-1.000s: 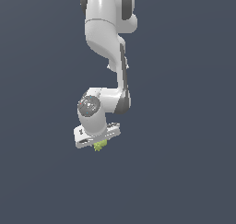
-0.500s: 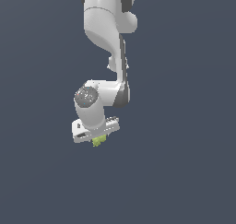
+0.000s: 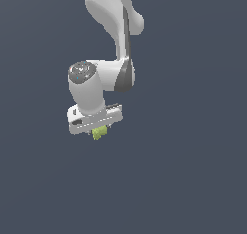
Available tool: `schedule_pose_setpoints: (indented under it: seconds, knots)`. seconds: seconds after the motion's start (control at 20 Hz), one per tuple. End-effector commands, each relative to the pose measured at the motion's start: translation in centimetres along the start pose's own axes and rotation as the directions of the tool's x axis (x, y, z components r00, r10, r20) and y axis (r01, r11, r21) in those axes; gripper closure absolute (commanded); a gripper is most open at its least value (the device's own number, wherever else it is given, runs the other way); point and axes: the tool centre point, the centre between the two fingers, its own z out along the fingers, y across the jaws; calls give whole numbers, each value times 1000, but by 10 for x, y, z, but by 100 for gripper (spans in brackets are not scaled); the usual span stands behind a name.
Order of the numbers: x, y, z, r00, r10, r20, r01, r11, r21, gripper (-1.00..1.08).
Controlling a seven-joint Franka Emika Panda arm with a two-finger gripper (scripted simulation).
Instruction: Pick up the object and move it to a goal position.
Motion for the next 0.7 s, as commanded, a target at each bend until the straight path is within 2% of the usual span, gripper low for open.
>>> schedule_pose_setpoints:
  seconds: [0.0,0.65]
  knots:
    - [-11,0,-24,1000,0,-1,0,1000,0,108]
    - [-60,2,-145,1000,0,-1,0,1000,0,108]
